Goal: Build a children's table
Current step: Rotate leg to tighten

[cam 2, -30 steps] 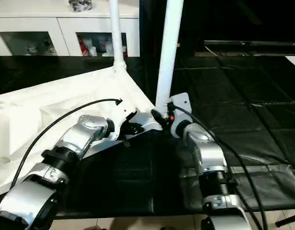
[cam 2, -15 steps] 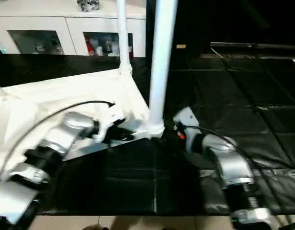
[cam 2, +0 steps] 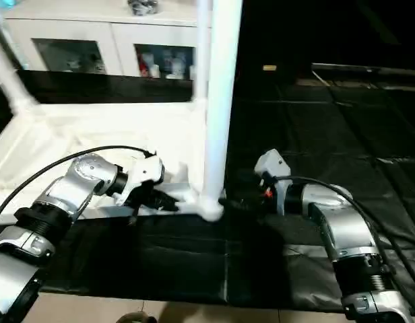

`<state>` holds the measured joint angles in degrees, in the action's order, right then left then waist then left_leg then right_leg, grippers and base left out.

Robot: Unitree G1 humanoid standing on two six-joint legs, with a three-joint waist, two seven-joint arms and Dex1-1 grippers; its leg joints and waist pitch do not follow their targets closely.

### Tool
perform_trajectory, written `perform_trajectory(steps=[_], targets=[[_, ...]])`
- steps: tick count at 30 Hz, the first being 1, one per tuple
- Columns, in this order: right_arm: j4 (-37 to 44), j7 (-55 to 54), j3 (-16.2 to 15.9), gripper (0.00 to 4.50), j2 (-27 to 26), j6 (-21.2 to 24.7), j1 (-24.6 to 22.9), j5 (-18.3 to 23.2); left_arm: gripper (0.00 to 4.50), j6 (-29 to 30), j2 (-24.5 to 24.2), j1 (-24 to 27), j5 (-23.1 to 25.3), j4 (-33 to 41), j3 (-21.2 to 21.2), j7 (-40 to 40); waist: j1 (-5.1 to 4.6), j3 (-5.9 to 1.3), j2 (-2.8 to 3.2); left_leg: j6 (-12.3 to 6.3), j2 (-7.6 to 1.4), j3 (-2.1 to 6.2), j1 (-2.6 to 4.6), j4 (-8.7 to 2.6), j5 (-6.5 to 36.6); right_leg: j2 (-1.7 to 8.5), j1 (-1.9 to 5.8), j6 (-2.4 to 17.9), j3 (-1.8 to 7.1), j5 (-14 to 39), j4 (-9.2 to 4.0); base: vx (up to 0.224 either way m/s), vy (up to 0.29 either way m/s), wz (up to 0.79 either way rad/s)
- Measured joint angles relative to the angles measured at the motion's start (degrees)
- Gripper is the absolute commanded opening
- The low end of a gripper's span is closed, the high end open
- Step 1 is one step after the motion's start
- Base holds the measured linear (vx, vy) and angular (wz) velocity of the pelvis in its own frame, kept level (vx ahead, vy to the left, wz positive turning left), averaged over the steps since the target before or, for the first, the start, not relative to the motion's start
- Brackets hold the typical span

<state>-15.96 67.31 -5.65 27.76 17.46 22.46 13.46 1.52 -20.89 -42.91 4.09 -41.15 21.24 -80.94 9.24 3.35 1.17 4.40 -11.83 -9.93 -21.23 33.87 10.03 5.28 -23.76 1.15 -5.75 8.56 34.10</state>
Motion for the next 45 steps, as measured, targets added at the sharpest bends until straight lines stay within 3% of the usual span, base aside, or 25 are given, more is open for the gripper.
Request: perform_trajectory(steps=[7, 20, 32, 36, 38, 45], targets=[[-3.9, 7.2, -0.9, 4.48, -0.5, -0.2, 4.5, 2.3, 0.0, -2.4, -0.1, 0.2, 0.1, 0.2, 0.7, -2.3, 0.28, -0.01, -0.01, 0.0, -0.02, 0.0, 0.02, 0.02, 0.0, 0.0, 0.03, 0.0, 0.0, 0.0, 0.09, 0.0, 0.0, 0.0], [-7.1, 13.6, -3.7, 3.29, -0.2, 1.1, 5.4, 3.0, 0.0, -2.4, -0.2, 0.9, 0.0, 1.4, 1.4, -3.7, 0.47, -0.01, -0.07, -0.05, -0.02, -0.01, -0.02, 0.08, 0.0, 0.0, 0.04, 0.0, 0.01, 0.0, 0.08, 0.0, 0.0, 0.0], [-7.2, 14.9, -3.7, 2.46, -0.2, 1.8, 4.9, 3.8, 0.0, -0.6, 0.5, 1.3, -0.2, 2.1, 1.0, -3.6, 0.48, -0.01, -0.07, -0.06, -0.03, -0.01, -0.02, 0.1, 0.0, 0.0, 0.04, 0.0, 0.01, 0.0, 0.09, 0.0, 0.0, 0.0], [-6.4, 10.5, -1.0, 2.2, -1.5, 2.2, 3.3, 4.4, 0.0, 2.5, 1.5, 1.3, -0.1, 2.0, -0.1, -0.2, 0.18, -0.02, -0.06, -0.04, -0.02, -0.02, 0.09, 0.13, 0.0, 0.0, 0.12, 0.0, 0.03, 0.0, 0.12, 0.0, 0.0, 0.0], [-5.5, 3.8, 1.9, 2.11, -3.5, 2.5, 1.9, 4.1, 0.0, 5.5, 3.4, 0.7, 0.3, 0.7, -1.5, 5.6, -0.08, -0.02, -0.07, -0.01, -0.02, -0.02, 0.21, 0.13, -0.1, 0.0, 0.19, -0.3, 0.03, 0.1, 0.14, 0.0, 0.0, 0.0], [-5.3, -24.7, 9.5, 2.01, -14.6, 1.1, 1.0, -0.6, 0.0, 13.4, 12.8, -2.4, 1.3, -5.5, -6.3, 25.8, -3.03, -0.07, -0.12, 0.02, 0.03, -0.01, 0.24, 0.1, -0.1, 0.0, 0.31, -0.3, 0.04, 0.1, 0.02, 0.0, 0.0, 0.0]])
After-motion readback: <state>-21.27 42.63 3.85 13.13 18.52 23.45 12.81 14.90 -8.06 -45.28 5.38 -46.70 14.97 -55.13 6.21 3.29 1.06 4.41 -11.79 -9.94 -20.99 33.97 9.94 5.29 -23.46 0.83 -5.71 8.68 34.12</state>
